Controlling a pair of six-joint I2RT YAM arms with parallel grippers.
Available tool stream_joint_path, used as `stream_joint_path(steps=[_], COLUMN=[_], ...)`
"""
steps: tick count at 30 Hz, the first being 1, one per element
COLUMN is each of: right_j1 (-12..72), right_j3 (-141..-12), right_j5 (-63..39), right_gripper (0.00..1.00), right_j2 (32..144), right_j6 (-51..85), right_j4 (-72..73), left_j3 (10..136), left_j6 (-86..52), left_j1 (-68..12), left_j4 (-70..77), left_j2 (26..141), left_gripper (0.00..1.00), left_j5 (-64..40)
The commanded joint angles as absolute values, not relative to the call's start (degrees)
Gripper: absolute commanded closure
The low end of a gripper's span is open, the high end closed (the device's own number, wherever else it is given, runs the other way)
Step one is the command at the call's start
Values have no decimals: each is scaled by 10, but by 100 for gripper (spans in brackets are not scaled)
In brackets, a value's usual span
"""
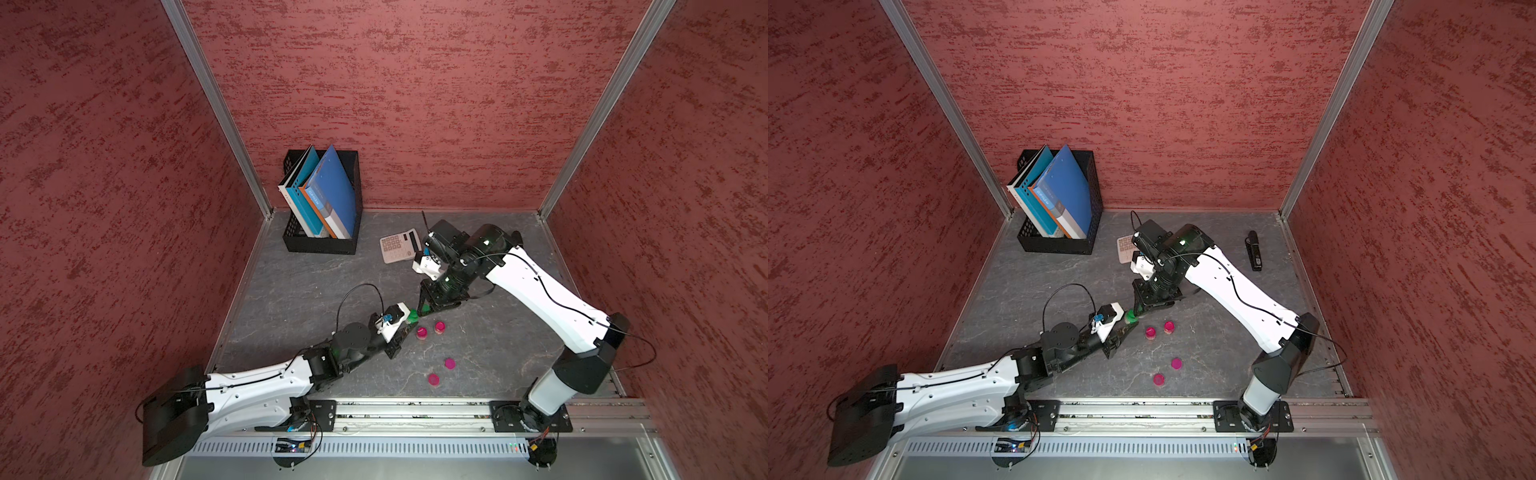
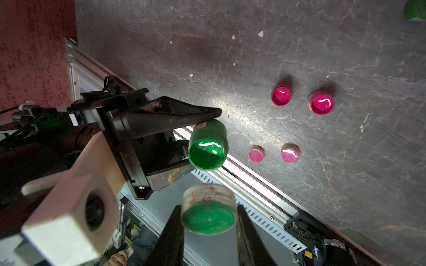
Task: Close the paint jar lid
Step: Close the lid on the paint jar.
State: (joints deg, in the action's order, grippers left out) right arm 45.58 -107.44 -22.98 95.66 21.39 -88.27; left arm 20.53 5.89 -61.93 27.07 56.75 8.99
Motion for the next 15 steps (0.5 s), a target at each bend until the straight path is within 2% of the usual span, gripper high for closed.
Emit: stream_joint_path(steps=[1,15], right_j1=[461,462], right_j3=[-1075,-1078], right_j5=[-234,-234], right_gripper=[70,70], right_j2=[965,985], right_j6=[206,208], right_j4=[-889,-876], left_j3=[225,229], left_j6=[65,62], left_j1=[-617,-617], left_j4=[301,297], left_j2=[571,573], left_gripper=[76,76], left_j5=[81,77])
